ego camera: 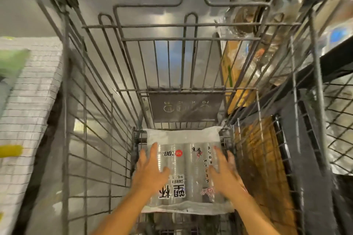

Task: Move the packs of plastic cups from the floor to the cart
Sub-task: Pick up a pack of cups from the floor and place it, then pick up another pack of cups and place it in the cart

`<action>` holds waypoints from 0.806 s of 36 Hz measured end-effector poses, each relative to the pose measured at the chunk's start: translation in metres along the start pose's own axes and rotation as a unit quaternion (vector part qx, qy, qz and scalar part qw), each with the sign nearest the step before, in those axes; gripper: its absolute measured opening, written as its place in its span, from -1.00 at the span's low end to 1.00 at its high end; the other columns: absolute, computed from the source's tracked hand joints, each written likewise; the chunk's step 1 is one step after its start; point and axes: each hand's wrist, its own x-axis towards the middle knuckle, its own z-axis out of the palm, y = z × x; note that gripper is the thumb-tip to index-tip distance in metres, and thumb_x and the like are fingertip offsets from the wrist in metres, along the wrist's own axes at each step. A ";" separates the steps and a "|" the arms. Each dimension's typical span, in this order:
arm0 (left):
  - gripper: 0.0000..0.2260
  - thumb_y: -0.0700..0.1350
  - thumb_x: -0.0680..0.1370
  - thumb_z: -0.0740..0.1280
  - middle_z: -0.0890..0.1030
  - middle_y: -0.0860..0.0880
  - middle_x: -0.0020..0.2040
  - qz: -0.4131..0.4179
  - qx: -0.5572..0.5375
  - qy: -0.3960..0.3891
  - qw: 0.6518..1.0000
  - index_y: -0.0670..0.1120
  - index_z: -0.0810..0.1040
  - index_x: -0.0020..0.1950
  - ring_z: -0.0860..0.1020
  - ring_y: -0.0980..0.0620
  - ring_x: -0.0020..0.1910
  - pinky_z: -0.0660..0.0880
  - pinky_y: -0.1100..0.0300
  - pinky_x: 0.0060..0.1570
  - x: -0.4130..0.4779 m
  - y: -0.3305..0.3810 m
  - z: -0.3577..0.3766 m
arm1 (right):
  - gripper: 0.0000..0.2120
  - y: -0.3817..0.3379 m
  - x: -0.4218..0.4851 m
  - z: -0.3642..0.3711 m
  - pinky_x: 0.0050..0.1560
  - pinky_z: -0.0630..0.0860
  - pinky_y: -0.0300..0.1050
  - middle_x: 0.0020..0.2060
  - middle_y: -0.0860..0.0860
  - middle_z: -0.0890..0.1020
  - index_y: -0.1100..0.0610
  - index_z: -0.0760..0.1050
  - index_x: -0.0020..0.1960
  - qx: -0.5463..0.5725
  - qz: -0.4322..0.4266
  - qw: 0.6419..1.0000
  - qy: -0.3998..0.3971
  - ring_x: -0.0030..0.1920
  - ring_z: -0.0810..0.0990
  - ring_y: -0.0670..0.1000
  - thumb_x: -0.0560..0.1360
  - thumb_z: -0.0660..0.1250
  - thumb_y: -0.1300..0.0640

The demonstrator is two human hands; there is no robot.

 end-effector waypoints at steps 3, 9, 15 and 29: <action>-0.40 0.06 0.57 0.25 0.27 -0.07 0.47 0.043 0.084 0.023 0.995 0.07 0.10 0.56 0.33 -0.10 0.42 0.34 -0.08 0.37 -0.024 0.031 -0.048 | -0.42 -0.039 -0.023 -0.039 0.47 0.19 0.00 0.58 0.00 0.12 -0.08 0.05 0.60 -0.055 -0.045 0.997 0.016 0.56 0.12 0.06 0.64 0.18 -0.04; -0.67 0.07 0.57 0.22 0.53 -0.01 0.20 0.118 0.152 0.078 0.978 0.02 0.49 0.30 0.52 -0.02 0.16 0.49 -0.02 0.17 -0.097 0.097 -0.164 | -0.54 -0.144 -0.094 -0.133 0.20 0.50 0.07 0.30 0.06 0.49 0.02 0.28 0.49 -0.212 -0.188 0.956 0.079 0.27 0.51 0.12 0.63 0.17 -0.06; -0.70 0.04 0.57 0.20 0.60 -0.01 0.15 0.165 0.179 0.192 0.951 0.00 0.53 0.25 0.57 -0.03 0.10 0.51 0.05 0.13 -0.198 0.146 -0.276 | -0.58 -0.245 -0.186 -0.210 0.16 0.52 0.08 0.24 0.08 0.53 0.07 0.31 0.45 -0.319 -0.277 0.899 0.119 0.20 0.54 0.14 0.65 0.12 -0.06; -0.64 0.09 0.56 0.22 0.51 0.03 0.35 0.132 0.141 0.345 0.918 0.09 0.46 0.35 0.51 -0.06 0.27 0.45 0.12 0.20 -0.416 0.077 -0.411 | -0.56 -0.381 -0.389 -0.210 0.12 0.53 0.03 0.33 0.06 0.53 0.01 0.33 0.48 -0.356 -0.421 0.819 0.160 0.19 0.57 0.12 0.65 0.16 -0.11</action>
